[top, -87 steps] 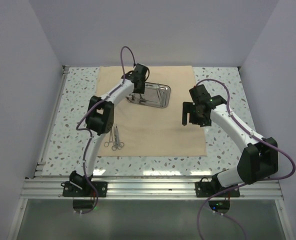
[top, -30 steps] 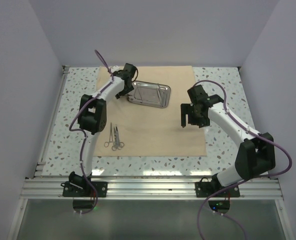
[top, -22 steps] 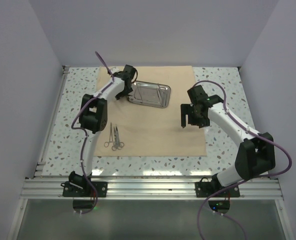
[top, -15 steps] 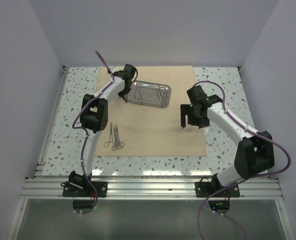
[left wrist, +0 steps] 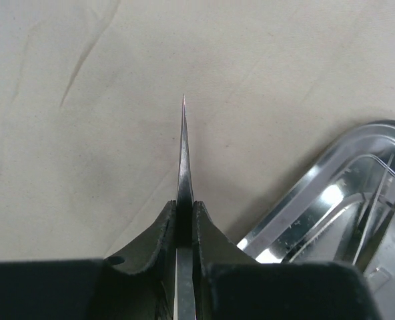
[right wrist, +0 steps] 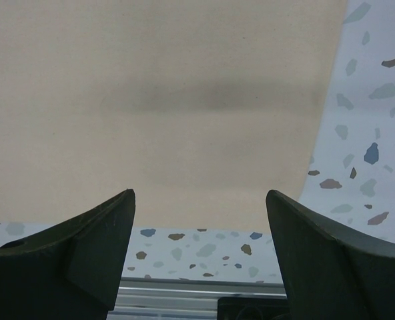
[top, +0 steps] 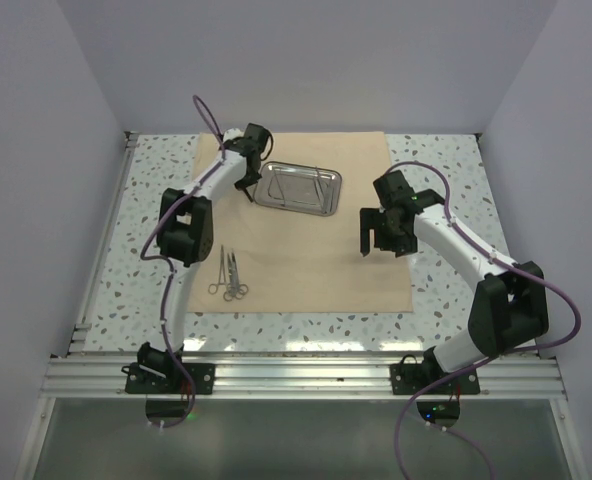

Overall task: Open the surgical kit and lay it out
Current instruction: Pick up the medical item from the container, then place the medical item in the surgical kit.

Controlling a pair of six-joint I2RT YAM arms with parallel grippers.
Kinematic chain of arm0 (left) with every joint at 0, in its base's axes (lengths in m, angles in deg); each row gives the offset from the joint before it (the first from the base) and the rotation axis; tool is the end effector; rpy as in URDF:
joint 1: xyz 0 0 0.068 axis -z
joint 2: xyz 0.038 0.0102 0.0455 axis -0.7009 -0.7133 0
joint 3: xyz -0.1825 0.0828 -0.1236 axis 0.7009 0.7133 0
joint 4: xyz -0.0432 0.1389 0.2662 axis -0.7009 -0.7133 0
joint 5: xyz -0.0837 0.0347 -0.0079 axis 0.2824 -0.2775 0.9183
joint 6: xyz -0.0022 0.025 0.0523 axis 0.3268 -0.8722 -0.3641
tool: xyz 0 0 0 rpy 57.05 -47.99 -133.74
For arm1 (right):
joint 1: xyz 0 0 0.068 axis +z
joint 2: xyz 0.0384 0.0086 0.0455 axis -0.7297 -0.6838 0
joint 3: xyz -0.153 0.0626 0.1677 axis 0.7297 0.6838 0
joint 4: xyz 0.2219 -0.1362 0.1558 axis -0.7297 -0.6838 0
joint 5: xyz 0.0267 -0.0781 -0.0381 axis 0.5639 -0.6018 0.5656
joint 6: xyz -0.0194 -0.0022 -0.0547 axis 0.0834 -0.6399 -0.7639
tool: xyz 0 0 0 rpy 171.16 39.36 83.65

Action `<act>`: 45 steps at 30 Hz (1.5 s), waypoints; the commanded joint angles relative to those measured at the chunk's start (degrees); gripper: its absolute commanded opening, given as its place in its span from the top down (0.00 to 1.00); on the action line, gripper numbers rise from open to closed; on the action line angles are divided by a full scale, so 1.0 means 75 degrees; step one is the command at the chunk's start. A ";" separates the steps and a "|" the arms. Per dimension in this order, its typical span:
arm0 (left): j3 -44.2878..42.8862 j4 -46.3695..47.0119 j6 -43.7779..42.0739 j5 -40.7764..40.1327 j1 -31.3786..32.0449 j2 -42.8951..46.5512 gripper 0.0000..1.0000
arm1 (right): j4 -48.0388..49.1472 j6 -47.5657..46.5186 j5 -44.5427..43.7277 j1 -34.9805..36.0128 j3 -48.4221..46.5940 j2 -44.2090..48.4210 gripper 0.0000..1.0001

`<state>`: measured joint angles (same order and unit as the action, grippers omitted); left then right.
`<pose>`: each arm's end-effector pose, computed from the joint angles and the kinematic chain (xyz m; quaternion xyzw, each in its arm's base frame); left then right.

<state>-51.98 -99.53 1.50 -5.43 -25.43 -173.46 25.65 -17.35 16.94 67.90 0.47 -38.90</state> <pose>0.5119 -0.1560 0.1284 -0.2907 0.9007 0.0811 0.3125 0.3206 0.1192 0.1916 0.0167 0.9826 0.0246 0.1834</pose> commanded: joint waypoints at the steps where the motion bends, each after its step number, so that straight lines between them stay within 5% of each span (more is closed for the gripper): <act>1: -0.0074 0.0480 -0.1152 0.0352 -0.0117 0.1108 1.00 | 0.0154 0.0119 0.0013 -0.0004 -0.0362 -0.0069 0.17; 8: 0.0523 0.0691 -0.2745 0.1230 -0.0105 0.2046 1.00 | 0.0153 0.0295 -0.0105 -0.0004 -0.0632 -0.0010 0.17; 13: 0.2946 0.1603 -0.3310 0.1982 0.0256 0.3568 1.00 | 0.0200 0.0494 -0.0233 -0.0004 -0.0504 0.0201 0.17; 20: 0.5946 0.2273 -0.2689 0.2860 0.1299 0.4999 1.00 | 0.0400 0.0869 -0.0468 0.0007 -0.0070 0.0528 0.17; 28: 0.6267 0.2731 -0.2314 0.3201 0.2285 0.4966 1.00 | 0.0435 0.1245 -0.0386 -0.0004 0.0574 0.1021 0.17; 45: 0.6840 0.2602 -0.0100 0.2838 0.2953 0.4145 1.00 | -0.0233 0.0846 -0.0866 -0.0004 0.1242 0.1888 0.16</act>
<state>-2.34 -80.60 -4.97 17.47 -3.87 -142.42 25.34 -9.92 12.39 67.90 8.51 -26.79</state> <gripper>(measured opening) 0.132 0.833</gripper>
